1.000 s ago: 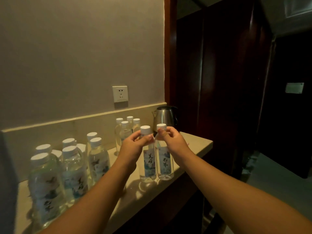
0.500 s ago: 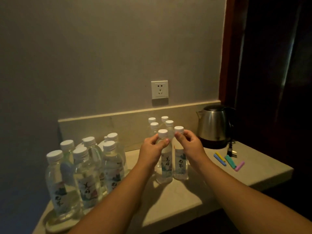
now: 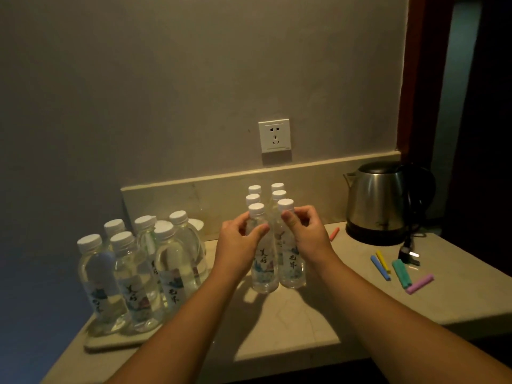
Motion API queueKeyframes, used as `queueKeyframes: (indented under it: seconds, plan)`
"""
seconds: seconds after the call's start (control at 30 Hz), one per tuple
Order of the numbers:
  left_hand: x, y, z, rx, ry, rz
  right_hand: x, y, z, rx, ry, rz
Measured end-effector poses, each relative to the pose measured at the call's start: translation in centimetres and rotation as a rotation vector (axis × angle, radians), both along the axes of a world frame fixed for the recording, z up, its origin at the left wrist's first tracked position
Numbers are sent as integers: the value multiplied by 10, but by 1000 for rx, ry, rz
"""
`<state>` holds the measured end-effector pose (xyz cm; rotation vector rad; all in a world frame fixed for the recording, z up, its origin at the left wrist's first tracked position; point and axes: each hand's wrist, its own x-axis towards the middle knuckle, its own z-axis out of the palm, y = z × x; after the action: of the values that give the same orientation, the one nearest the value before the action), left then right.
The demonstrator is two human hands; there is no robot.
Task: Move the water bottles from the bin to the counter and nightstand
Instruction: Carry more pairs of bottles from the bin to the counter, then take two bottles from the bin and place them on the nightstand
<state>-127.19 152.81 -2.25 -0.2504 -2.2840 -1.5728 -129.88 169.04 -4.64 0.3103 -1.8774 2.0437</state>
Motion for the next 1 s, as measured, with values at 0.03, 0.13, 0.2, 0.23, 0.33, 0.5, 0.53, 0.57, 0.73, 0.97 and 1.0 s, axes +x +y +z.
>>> queueKeyframes:
  seconds: [0.03, 0.13, 0.2, 0.23, 0.33, 0.5, 0.53, 0.57, 0.73, 0.97, 1.0]
  plan:
    - [1, 2, -1, -3, 3, 19, 0, 0, 0, -6, -7, -2]
    - [2, 4, -4, 7, 11, 75, -1, 2, -2, -13, -28, -2]
    - [2, 4, -4, -7, 6, 93, 1, 3, -2, 12, -44, 20]
    - [4, 3, -4, -19, 0, 100, 2, 4, -2, 20, -49, 36]
    - [9, 0, 0, 11, -5, 136, 7, 7, 2, -29, -44, 41]
    - [31, -10, 12, 90, 75, 178, 20, 7, 24, -196, 95, -188]
    - [36, -12, 15, 111, 89, 181, 25, 2, 30, -206, 135, -220]
    - [43, -16, 18, 128, 106, 185, 30, -5, 38, -204, 177, -240]
    - [83, -49, 29, 162, 218, 221, 70, -77, 75, -203, 377, -134]
    - [147, -169, 52, 270, 328, 388, 143, -243, 103, -205, 418, 269]
    - [157, -193, 53, 280, 329, 429, 153, -269, 105, -215, 401, 307]
